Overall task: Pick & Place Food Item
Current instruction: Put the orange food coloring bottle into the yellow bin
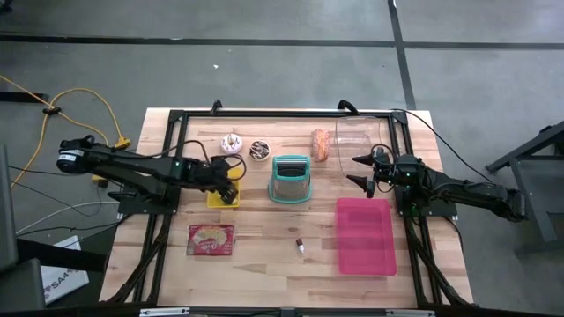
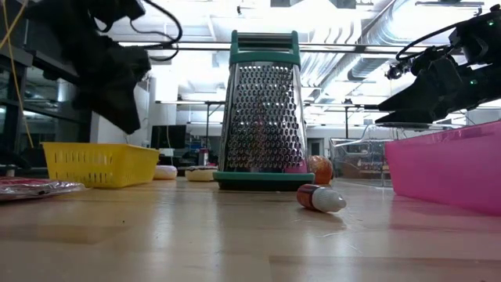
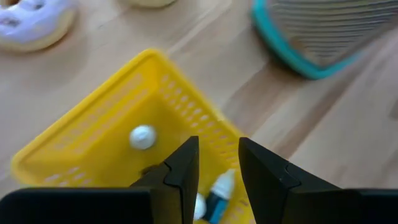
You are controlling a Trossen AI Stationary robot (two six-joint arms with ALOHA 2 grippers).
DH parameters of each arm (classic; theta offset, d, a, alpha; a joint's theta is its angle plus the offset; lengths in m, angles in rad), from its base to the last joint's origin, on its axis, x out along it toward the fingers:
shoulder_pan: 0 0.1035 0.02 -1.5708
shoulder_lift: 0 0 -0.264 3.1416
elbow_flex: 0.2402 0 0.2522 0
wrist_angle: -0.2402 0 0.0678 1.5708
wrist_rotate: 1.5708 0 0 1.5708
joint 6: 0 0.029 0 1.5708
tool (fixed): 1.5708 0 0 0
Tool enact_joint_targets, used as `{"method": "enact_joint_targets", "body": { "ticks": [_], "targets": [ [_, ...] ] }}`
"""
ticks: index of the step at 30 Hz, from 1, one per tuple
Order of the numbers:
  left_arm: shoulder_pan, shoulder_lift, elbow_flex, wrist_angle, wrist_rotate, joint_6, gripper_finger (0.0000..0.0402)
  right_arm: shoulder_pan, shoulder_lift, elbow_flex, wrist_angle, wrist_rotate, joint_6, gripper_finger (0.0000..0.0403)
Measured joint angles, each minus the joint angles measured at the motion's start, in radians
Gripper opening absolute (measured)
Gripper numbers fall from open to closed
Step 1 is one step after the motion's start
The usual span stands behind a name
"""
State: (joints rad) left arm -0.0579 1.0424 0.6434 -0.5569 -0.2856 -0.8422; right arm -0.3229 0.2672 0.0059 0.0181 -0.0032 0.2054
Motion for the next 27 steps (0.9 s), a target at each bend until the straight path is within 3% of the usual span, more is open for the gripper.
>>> {"method": "enact_joint_targets", "body": {
  "ticks": [20, 27],
  "targets": [
    [-0.282, 0.0, 0.0, 0.289, 0.0, 0.531, 0.0109, 0.0, 0.0, 0.0, 0.0, 0.0, 0.0, 0.0357],
    [-0.343, 0.0, 0.001, 0.318, -0.002, 0.584, 0.0108, 0.0, 0.0, 0.0, 0.0, 0.0, 0.0, 0.0357]
  ]
}}
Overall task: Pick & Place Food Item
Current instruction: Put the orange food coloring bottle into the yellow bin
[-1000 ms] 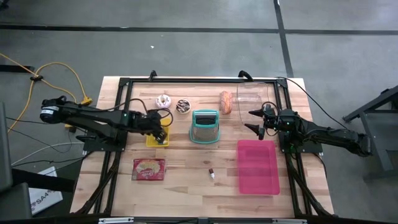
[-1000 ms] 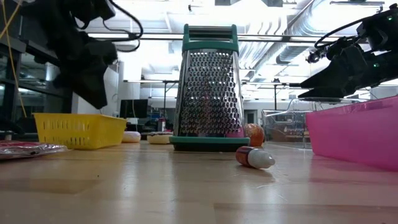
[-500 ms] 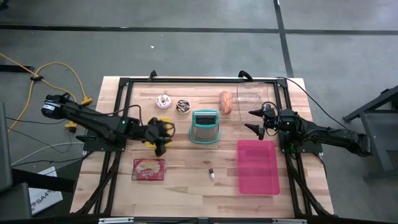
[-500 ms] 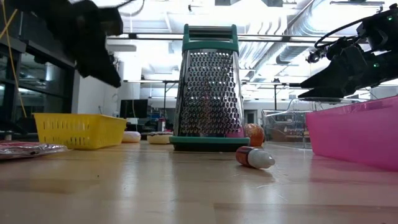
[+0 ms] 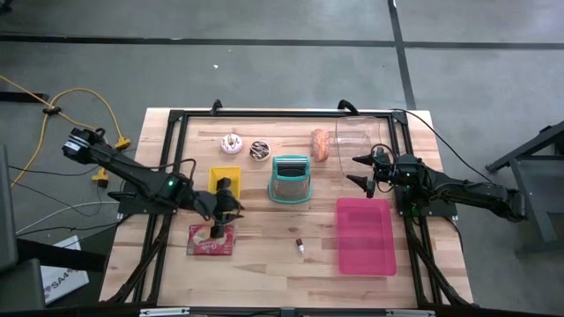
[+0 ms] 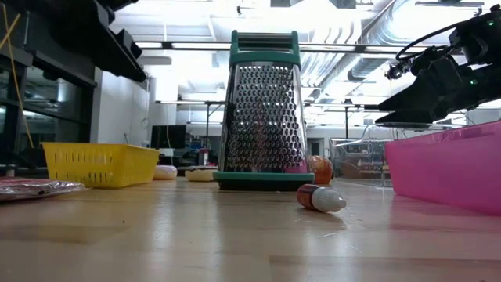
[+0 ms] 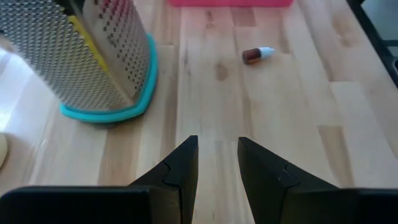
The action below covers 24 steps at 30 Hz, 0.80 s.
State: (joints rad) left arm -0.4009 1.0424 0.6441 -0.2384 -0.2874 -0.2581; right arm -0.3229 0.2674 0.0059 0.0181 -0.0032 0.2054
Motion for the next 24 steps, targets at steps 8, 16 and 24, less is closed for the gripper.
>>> {"method": "enact_joint_targets", "body": {
  "ticks": [8, 16, 24],
  "targets": [
    [-0.015, 0.0, 0.0, 0.001, -0.002, -0.001, 0.0108, 0.0, 0.0, 0.0, 0.0, 0.0, 0.0, 0.0357],
    [-0.015, 0.0, 0.0, 0.01, -0.002, -0.003, 0.0108, 0.0, 0.0, 0.0, 0.0, 0.0, 0.0, 0.0357],
    [-0.014, 0.0, 0.0, 0.014, -0.002, -0.004, 0.0108, 0.0, 0.0, 0.0, 0.0, 0.0, 0.0, 0.0357]
  ]
}}
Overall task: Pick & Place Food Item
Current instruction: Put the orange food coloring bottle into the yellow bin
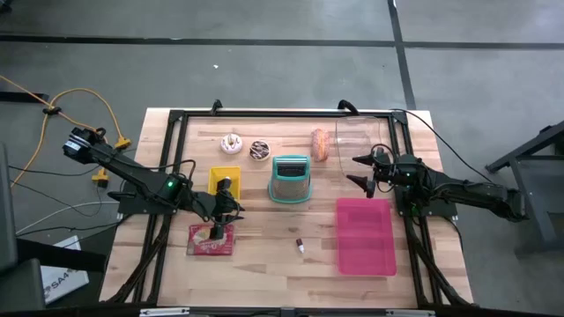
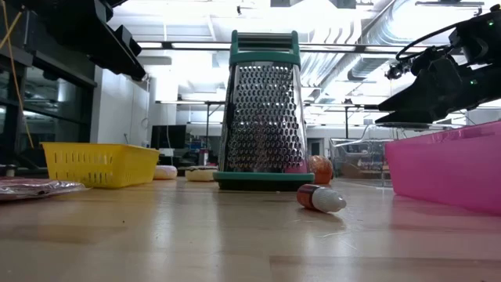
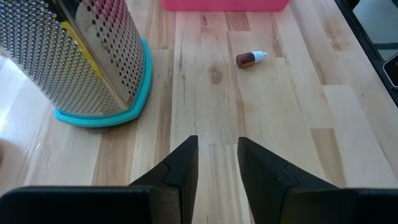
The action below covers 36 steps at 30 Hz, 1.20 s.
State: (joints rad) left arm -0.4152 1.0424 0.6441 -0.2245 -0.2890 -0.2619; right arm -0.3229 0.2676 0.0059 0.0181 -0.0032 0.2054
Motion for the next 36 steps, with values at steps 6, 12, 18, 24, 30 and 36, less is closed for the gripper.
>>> {"method": "enact_joint_targets", "body": {
  "ticks": [6, 12, 18, 24, 30, 36],
  "targets": [
    [0.0, 0.0, 0.0, 0.001, 0.0, 0.0, 0.0108, 0.0, 0.0, 0.0, 0.0, 0.0, 0.0, 0.0357],
    [0.0, 0.0, 0.0, 0.001, 0.001, 0.0, 0.0108, 0.0, 0.0, 0.0, 0.0, 0.0, 0.0, 0.0357],
    [0.0, 0.0, 0.0, 0.001, 0.003, 0.001, 0.0108, 0.0, 0.0, 0.0, 0.0, 0.0, 0.0, 0.0357],
    [0.0, 0.0, 0.0, 0.002, 0.002, 0.001, 0.0108, 0.0, 0.0, 0.0, 0.0, 0.0, 0.038, 0.0357],
    [0.0, 0.0, 0.0, 0.002, 0.002, 0.002, 0.0108, 0.0, 0.0, 0.0, 0.021, 0.003, 0.045, 0.0357],
    [0.0, 0.0, 0.0, 0.002, 0.002, 0.002, 0.0108, 0.0, 0.0, 0.0, 0.083, -0.001, 0.08, 0.0357]
  ]
}}
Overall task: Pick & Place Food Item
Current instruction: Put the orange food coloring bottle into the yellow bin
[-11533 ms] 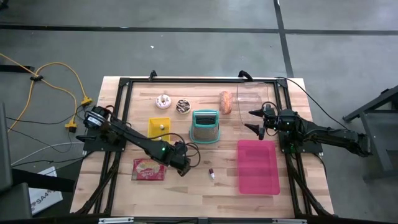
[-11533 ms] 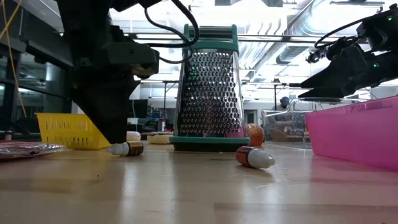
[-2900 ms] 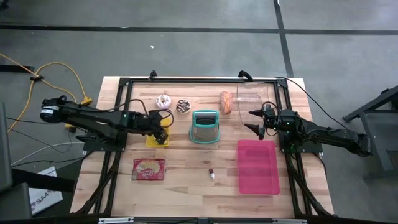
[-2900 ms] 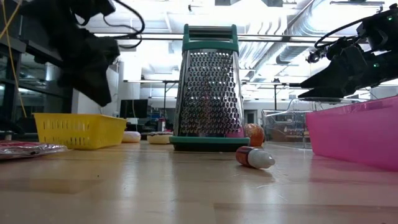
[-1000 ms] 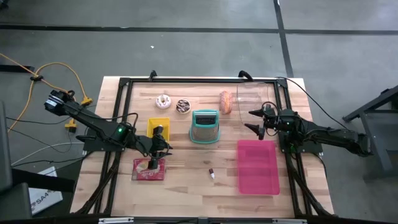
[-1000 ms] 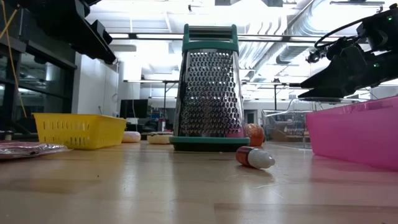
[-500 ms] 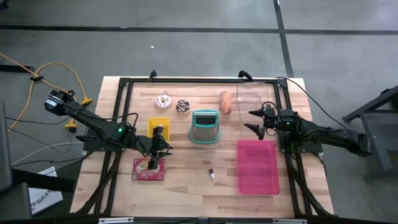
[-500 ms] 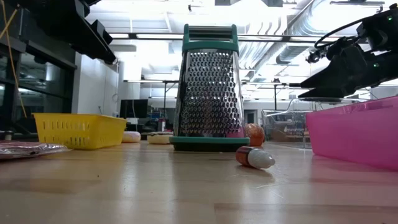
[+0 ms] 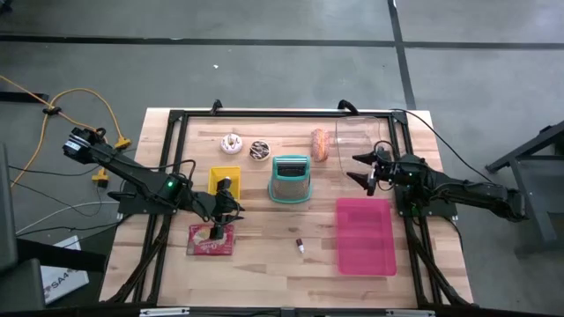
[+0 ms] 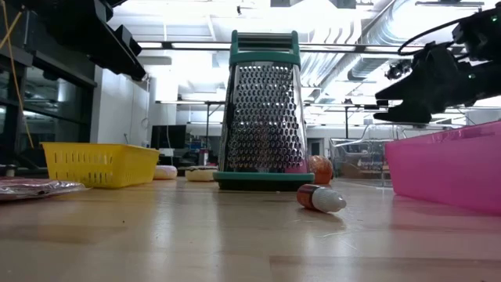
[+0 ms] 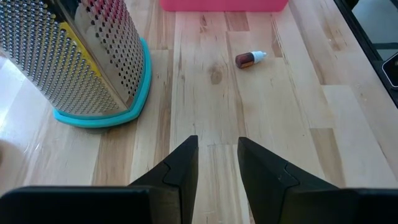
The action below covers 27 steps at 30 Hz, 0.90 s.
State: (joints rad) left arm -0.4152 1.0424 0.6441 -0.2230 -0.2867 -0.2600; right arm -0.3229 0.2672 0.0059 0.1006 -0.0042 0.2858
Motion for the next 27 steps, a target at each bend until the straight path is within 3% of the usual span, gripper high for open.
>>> {"method": "enact_joint_targets", "body": {
  "ticks": [10, 27],
  "targets": [
    [0.0, 0.0, 0.0, 0.0, -0.001, 0.0, 0.0108, 0.0, 0.001, 0.039, 0.085, -0.076, -0.024, 0.0357],
    [0.0, 0.0, 0.0, 0.0, -0.001, -0.001, 0.0108, 0.003, 0.065, 0.212, 0.067, -0.062, -0.054, 0.0357]
  ]
}}
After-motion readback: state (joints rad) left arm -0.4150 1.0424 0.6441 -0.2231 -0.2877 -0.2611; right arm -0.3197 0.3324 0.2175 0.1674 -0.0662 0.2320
